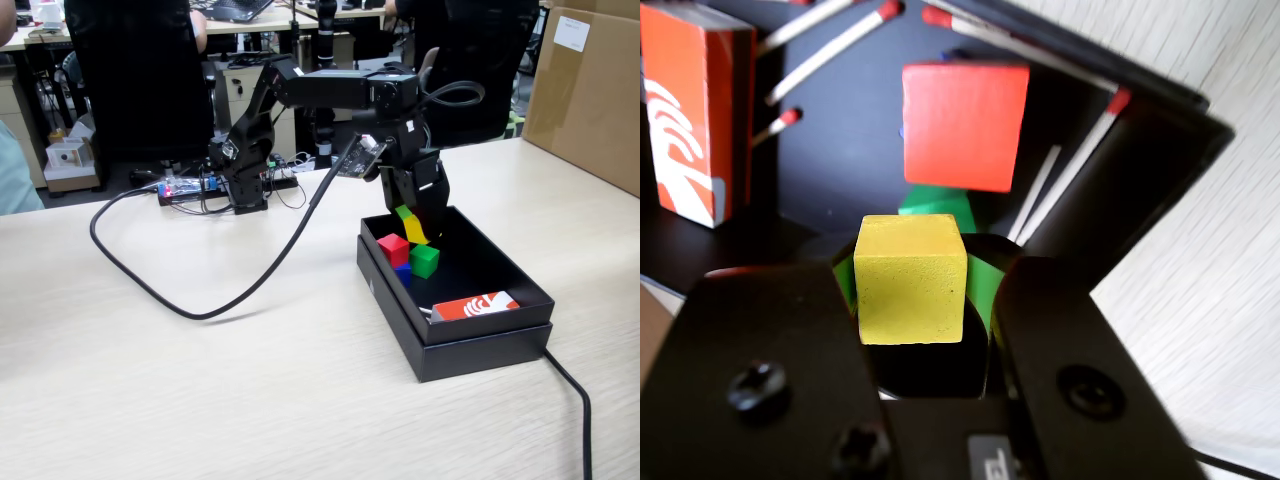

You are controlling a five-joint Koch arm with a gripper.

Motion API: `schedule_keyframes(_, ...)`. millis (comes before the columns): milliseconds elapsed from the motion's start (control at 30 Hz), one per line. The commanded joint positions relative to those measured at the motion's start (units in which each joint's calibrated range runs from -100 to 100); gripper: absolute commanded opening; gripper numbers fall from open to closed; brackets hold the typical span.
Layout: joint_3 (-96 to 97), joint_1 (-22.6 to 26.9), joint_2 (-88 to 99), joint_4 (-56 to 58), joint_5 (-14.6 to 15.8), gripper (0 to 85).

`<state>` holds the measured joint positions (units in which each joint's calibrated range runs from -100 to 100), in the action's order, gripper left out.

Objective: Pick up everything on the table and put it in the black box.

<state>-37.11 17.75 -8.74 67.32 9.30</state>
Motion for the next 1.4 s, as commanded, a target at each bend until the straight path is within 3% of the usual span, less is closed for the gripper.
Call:
schedule_keyframes(0,-1.42,0.78,1.34,0.19,0.59,9.2)
schedule_keyframes(167,-0.07,0.93,-0.27,0.36,0.68,15.0)
schedule_keyframes(333,1.75,0.78,0.53,1.31,0.68,30.2)
schedule_keyframes(433,0.66,0.24,10.06,1.31,0.59,43.2)
schedule_keyframes(533,-1.79,-0.68,24.63,1.31,-0.54,48.0)
schedule_keyframes(867,18.07,-12.65,56.30,-0.59,-6.64,48.8)
schedule_keyframes(1100,43.27,-16.65,76.84,-9.31,-7.18,52.1)
schedule_keyframes(1367,74.01,-17.58,97.26,-28.06,-6.98,52.5)
